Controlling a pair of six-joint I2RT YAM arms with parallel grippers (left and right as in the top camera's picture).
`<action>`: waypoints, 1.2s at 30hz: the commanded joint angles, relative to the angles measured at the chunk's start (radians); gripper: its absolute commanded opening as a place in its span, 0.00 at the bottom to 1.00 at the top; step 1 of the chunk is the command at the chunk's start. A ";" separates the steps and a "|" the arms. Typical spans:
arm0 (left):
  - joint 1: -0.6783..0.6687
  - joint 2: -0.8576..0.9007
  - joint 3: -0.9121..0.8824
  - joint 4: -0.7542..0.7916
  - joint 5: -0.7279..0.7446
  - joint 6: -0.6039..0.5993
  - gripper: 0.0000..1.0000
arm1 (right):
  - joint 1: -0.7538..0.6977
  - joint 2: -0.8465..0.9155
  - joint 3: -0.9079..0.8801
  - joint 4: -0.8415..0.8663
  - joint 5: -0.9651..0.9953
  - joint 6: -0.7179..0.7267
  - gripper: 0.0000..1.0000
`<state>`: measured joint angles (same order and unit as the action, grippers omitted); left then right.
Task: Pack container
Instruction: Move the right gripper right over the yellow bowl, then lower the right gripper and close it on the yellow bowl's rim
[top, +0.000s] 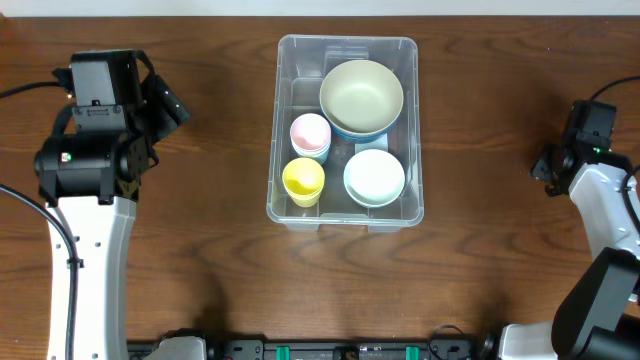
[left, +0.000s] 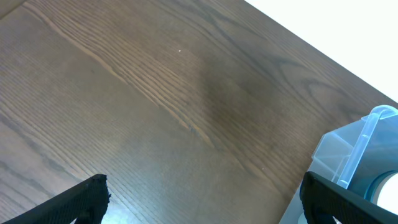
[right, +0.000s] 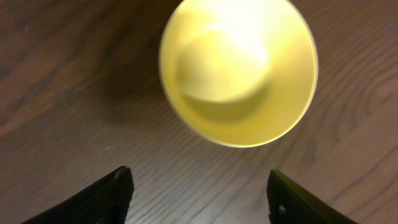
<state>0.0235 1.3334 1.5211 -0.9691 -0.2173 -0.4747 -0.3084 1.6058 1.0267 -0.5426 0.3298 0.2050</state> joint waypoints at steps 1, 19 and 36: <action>0.003 0.005 0.012 -0.002 -0.016 -0.002 0.98 | -0.021 0.001 -0.004 0.025 0.048 0.007 0.78; 0.003 0.005 0.012 -0.002 -0.016 -0.002 0.98 | -0.072 0.018 -0.004 0.207 -0.154 -0.188 0.75; 0.003 0.005 0.012 -0.002 -0.016 -0.002 0.98 | -0.080 0.244 -0.004 0.270 -0.178 -0.205 0.76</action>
<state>0.0235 1.3334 1.5211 -0.9688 -0.2173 -0.4747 -0.3664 1.8286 1.0252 -0.2760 0.1543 0.0101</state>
